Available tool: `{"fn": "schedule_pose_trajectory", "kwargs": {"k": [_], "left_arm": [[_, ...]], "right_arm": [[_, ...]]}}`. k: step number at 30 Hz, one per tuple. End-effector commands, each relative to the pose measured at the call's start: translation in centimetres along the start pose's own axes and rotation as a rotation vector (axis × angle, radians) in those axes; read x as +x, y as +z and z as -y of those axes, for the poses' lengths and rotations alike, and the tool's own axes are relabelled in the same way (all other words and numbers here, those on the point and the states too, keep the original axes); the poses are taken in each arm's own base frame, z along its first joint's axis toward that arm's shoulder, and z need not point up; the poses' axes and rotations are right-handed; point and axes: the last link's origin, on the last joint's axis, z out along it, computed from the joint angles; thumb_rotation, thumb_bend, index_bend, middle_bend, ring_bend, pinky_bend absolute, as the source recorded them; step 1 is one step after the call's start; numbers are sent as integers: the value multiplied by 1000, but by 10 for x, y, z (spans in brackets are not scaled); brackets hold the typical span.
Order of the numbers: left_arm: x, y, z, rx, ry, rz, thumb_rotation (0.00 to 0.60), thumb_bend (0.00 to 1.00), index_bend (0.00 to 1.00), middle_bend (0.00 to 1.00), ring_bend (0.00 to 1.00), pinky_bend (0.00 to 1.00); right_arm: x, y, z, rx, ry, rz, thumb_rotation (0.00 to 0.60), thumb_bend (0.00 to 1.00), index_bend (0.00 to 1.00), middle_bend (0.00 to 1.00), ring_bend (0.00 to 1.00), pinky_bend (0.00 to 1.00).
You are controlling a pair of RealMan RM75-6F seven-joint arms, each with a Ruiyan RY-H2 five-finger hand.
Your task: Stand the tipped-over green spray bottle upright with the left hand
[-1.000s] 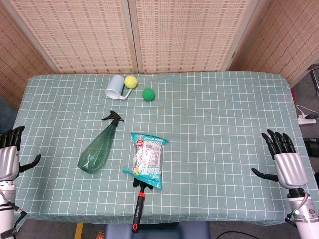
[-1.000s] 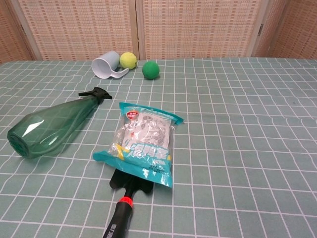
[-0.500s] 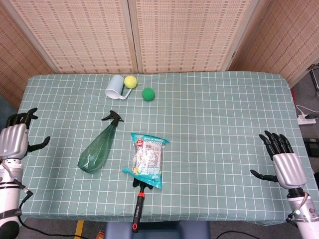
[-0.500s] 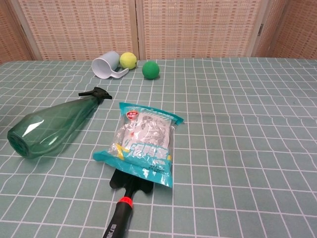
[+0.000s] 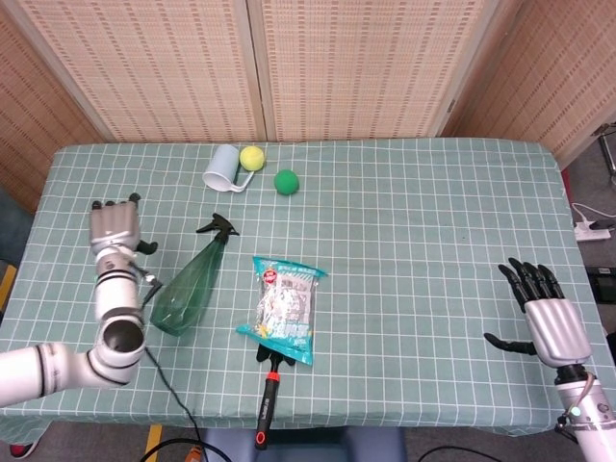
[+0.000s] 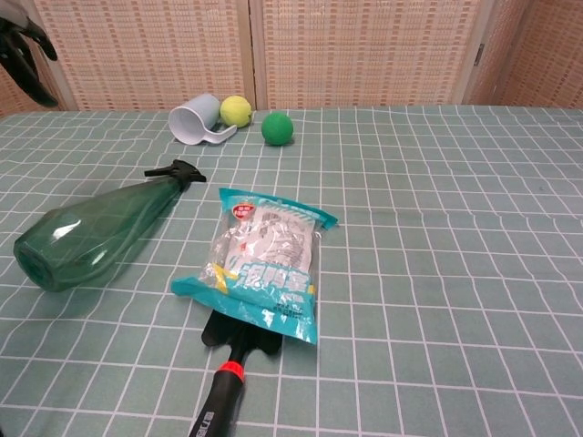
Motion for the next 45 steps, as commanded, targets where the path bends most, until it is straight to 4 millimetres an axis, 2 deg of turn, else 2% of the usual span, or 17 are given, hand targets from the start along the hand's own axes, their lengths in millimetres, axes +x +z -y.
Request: {"fn": "schedule_pose_trajectory", "kwargs": {"k": [1, 3, 6, 11, 17, 23, 31, 37, 45], "left_arm": [[-9, 6, -50, 79, 96, 25, 600, 221, 173, 268, 162, 76], [-22, 15, -63, 61, 189, 5, 600, 220, 193, 268, 165, 79], [-36, 25, -73, 76, 216, 20, 600, 219, 216, 266, 165, 79], [-47, 39, -90, 77, 129, 27, 600, 222, 287, 318, 219, 71], [-45, 44, -96, 198, 133, 57, 600, 221, 319, 346, 245, 70], [-31, 42, -115, 264, 96, 136, 600, 222, 322, 328, 242, 61], [-42, 29, -136, 292, -40, 330, 600, 222, 279, 332, 242, 60], [-45, 27, -151, 264, -156, 324, 600, 222, 234, 292, 203, 55], [-40, 30, -155, 265, -204, 279, 600, 223, 232, 267, 179, 52]], "right_arm": [[0, -1, -2, -10, 15, 5, 600, 0, 0, 0, 0, 0], [-1, -1, -5, -26, 34, 29, 600, 0, 0, 0, 0, 0], [-1, -1, -4, -23, 32, 43, 600, 0, 0, 0, 0, 0], [0, 0, -5, -31, 52, 49, 600, 0, 0, 0, 0, 0], [0, 1, -4, -29, 59, 59, 600, 0, 0, 0, 0, 0], [0, 1, -5, -31, 64, 63, 600, 0, 0, 0, 0, 0], [0, 1, -6, -32, 86, 77, 600, 0, 0, 0, 0, 0], [1, 0, -8, -32, 94, 81, 600, 0, 0, 0, 0, 0], [1, 0, -9, -37, 99, 87, 600, 0, 0, 0, 0, 0]]}}
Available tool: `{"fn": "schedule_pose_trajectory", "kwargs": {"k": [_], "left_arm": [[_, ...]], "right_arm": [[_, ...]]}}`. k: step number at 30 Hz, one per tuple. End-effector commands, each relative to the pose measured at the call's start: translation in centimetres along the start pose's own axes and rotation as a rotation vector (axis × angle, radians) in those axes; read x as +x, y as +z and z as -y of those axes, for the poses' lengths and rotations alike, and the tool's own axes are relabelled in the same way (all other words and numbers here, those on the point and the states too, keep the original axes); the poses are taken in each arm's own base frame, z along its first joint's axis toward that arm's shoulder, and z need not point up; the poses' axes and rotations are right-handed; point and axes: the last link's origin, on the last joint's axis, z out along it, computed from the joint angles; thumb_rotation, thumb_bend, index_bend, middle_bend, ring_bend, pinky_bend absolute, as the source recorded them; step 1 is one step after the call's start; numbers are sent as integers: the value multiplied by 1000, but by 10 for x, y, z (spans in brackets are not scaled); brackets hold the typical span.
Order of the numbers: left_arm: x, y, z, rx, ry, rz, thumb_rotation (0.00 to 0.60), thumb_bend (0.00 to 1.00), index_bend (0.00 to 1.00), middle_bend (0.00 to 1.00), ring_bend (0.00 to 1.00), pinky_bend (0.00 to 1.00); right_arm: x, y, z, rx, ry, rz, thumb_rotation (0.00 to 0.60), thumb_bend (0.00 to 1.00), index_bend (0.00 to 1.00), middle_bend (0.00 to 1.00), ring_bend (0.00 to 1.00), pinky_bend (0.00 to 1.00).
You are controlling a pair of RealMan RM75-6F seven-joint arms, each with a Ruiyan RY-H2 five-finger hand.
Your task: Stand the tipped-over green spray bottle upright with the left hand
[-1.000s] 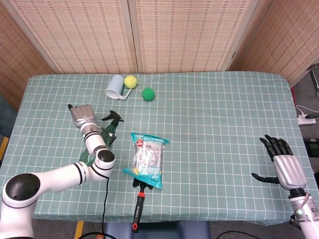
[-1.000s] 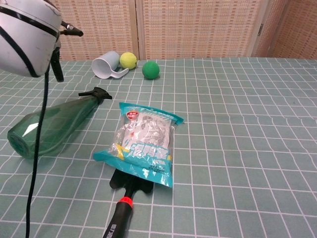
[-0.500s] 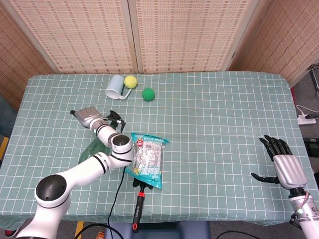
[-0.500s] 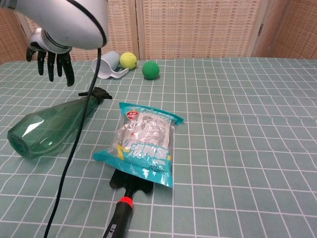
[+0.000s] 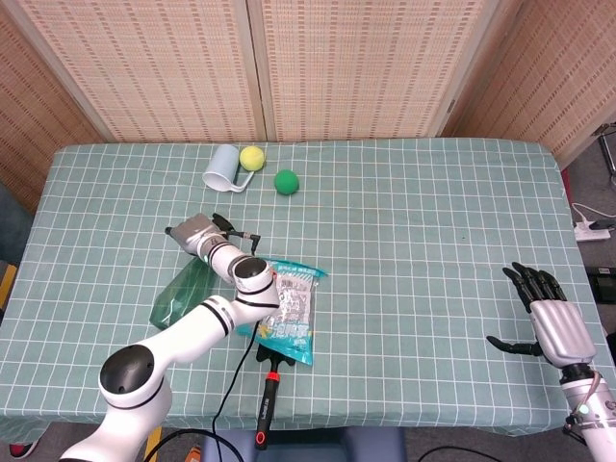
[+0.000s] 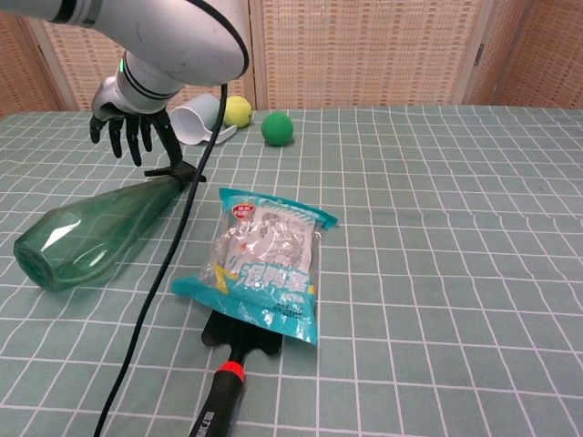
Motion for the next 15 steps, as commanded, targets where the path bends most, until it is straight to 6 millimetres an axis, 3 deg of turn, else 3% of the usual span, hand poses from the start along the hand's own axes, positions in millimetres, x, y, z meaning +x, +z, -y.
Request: {"fn": "schedule_pose_trajectory", "kwargs": {"k": [1, 15], "left_arm": [[1, -1, -1, 4, -14, 4, 600, 223, 240, 267, 179, 52], [-11, 12, 11, 31, 15, 51, 600, 223, 250, 236, 142, 37]], "right_arm": [[0, 0, 0, 0, 1, 2, 600, 0, 0, 0, 0, 0], [0, 0, 0, 3, 7, -1, 600, 0, 0, 0, 0, 0]]}}
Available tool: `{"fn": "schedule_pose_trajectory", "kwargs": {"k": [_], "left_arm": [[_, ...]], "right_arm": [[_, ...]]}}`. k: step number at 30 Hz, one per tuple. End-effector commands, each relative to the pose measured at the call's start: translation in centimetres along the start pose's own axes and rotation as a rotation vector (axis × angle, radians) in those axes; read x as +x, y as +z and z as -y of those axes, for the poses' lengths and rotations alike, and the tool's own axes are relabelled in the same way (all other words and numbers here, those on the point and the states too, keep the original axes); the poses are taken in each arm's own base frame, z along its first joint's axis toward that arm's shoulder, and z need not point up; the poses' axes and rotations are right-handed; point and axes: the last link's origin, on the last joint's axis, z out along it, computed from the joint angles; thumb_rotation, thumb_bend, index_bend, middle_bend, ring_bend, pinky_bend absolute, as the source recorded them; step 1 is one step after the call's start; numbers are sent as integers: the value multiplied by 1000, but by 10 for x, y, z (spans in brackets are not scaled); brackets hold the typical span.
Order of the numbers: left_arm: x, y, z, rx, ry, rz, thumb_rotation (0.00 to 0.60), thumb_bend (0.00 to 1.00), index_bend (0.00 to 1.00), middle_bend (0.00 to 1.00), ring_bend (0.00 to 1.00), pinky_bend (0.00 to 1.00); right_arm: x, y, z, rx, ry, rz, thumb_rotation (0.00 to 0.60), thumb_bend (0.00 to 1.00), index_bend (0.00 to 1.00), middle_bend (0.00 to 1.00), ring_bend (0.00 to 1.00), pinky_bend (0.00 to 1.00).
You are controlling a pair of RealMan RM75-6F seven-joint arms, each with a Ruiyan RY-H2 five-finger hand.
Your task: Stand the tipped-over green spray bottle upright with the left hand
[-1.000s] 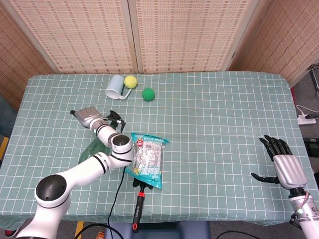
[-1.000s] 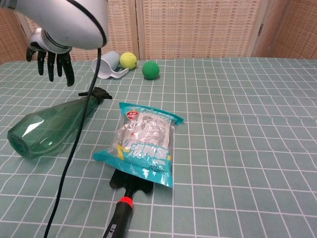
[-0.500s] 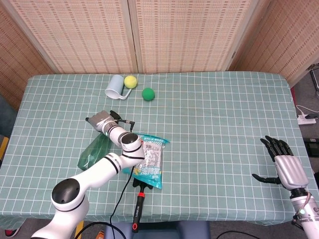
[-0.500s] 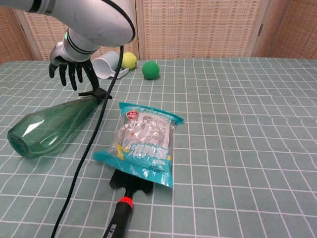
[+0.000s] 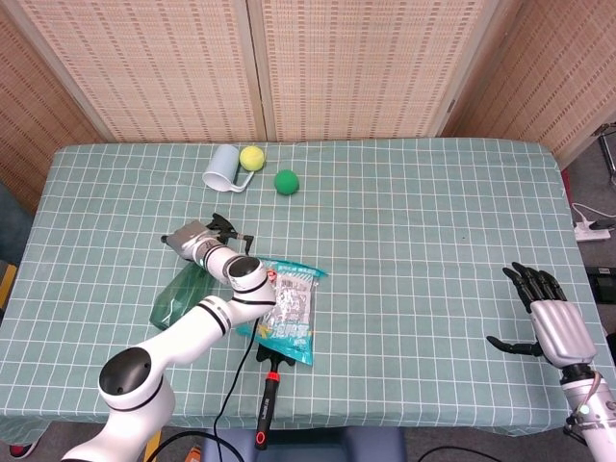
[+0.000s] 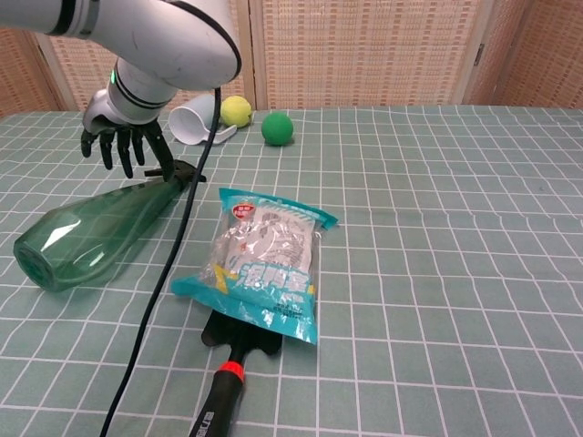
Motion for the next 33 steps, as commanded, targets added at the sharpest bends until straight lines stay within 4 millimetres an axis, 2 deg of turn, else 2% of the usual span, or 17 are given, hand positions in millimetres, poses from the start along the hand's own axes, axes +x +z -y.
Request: {"fn": "schedule_pose_trajectory", "kwargs": {"k": [1, 5, 20, 26, 33], "left_arm": [[-3, 2, 1, -5, 16, 1, 600, 222, 264, 232, 139, 35], [-5, 4, 0, -19, 15, 5, 600, 222, 306, 212, 132, 29], [-8, 5, -4, -22, -8, 40, 600, 222, 299, 210, 132, 28], [-15, 10, -4, -32, 28, 40, 600, 221, 295, 210, 127, 27], [-12, 17, -2, -32, 24, 24, 600, 222, 293, 209, 124, 27]], "right_arm": [[0, 0, 0, -1, 2, 2, 600, 0, 0, 0, 0, 0], [1, 1, 2, 12, 12, -5, 600, 0, 0, 0, 0, 0], [1, 0, 0, 15, 20, 4, 600, 0, 0, 0, 0, 0], [2, -1, 0, 27, 23, 10, 600, 0, 0, 0, 0, 0], [2, -2, 0, 38, 18, 12, 600, 0, 0, 0, 0, 0]]}}
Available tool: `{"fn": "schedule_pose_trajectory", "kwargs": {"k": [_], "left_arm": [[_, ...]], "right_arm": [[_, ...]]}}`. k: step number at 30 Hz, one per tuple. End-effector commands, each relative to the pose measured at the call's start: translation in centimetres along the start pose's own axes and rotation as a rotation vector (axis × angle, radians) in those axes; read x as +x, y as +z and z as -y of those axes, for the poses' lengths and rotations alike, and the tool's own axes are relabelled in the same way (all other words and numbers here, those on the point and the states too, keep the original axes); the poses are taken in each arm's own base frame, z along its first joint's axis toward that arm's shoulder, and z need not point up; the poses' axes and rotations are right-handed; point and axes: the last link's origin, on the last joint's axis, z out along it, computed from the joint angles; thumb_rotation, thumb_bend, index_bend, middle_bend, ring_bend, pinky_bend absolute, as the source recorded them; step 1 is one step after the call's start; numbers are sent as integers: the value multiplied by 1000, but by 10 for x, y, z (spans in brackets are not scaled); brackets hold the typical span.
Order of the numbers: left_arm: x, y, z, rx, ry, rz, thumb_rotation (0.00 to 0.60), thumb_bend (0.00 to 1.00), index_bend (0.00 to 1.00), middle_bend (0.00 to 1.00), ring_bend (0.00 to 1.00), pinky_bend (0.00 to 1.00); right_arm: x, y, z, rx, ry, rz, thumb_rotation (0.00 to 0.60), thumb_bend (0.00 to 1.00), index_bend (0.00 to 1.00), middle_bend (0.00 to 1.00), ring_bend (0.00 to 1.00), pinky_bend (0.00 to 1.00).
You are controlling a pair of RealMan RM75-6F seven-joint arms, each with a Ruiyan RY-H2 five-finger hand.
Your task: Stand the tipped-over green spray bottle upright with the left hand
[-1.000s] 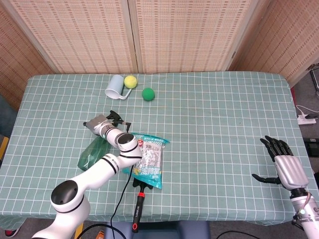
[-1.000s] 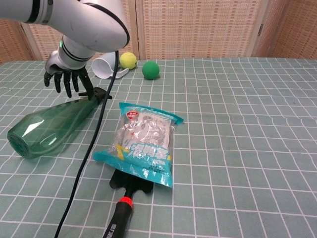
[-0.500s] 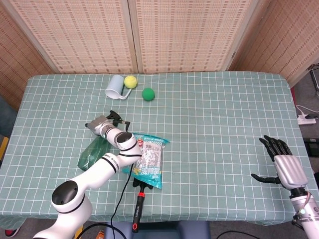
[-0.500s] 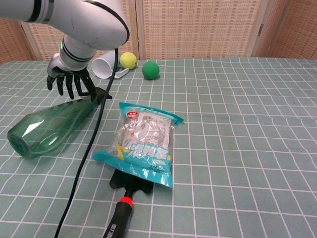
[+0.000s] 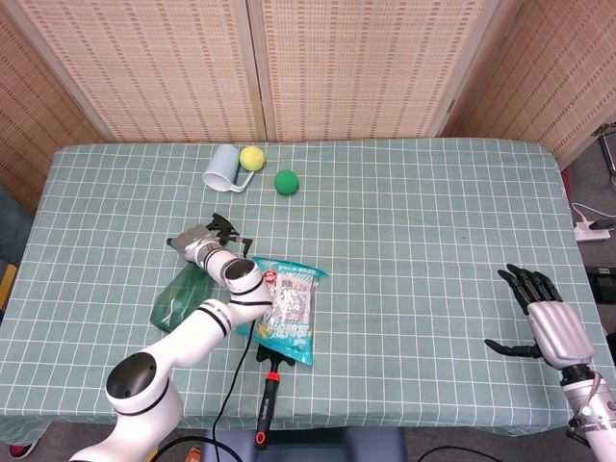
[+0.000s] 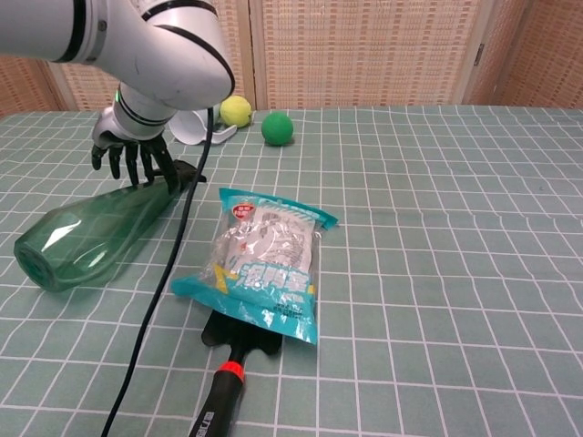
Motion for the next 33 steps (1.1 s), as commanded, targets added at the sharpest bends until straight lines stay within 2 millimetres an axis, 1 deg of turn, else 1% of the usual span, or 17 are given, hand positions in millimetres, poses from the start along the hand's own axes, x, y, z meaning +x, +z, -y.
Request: {"fn": "schedule_pose_trajectory", "kwargs": {"k": [1, 13, 16, 19, 24, 27, 33], "left_arm": [[0, 3, 1, 3, -3, -4, 600, 222, 293, 209, 123, 27], [-8, 17, 10, 17, -3, 17, 600, 222, 280, 209, 124, 27], [-8, 19, 11, 16, -2, 13, 600, 222, 293, 209, 124, 27], [-7, 20, 12, 17, 2, 8, 600, 231, 327, 210, 131, 27], [-10, 24, 16, 27, 6, 14, 600, 236, 363, 237, 152, 27], [-11, 26, 18, 34, 6, 15, 600, 244, 395, 268, 176, 31], [-5, 24, 16, 26, 8, -26, 600, 294, 513, 411, 270, 87]], "right_arm": [[0, 0, 0, -1, 2, -3, 600, 0, 0, 0, 0, 0], [-1, 2, 0, -3, 13, 12, 600, 0, 0, 0, 0, 0], [-1, 3, 0, -5, 13, 15, 600, 0, 0, 0, 0, 0], [-1, 3, 0, -7, 14, 16, 600, 0, 0, 0, 0, 0], [-1, 3, 0, -9, 15, 19, 600, 0, 0, 0, 0, 0], [-1, 3, 0, -12, 17, 19, 600, 0, 0, 0, 0, 0], [-1, 4, 0, -15, 20, 14, 600, 0, 0, 0, 0, 0]]}}
